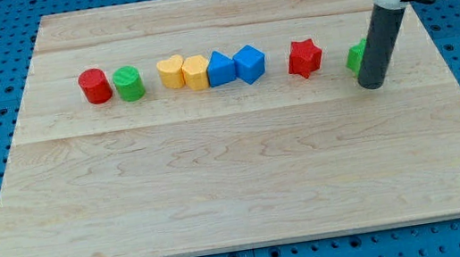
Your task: Nudge the green circle a little bit up
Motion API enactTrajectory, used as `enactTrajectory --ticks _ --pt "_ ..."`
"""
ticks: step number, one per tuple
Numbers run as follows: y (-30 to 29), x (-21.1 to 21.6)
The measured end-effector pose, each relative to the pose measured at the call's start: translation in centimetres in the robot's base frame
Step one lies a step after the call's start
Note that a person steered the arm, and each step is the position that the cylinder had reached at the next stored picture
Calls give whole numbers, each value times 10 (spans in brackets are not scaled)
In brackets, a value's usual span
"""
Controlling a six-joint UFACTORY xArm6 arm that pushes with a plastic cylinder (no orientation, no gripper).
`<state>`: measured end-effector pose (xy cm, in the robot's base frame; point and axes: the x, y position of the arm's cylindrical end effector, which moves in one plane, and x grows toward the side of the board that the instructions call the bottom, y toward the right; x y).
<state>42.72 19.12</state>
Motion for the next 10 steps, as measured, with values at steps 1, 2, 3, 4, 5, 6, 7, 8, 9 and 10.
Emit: enactTrajectory --ticks 1,2,3,4,5,6,7,8,9,10 --pt "5 -1" --pt "5 -14" --pt "6 4" --pt "-53 47" --pt "-182 18" --pt "-275 -33" --pt "-282 -26" --pt "-299 0" --pt "-315 -22" --pt "-325 -42"
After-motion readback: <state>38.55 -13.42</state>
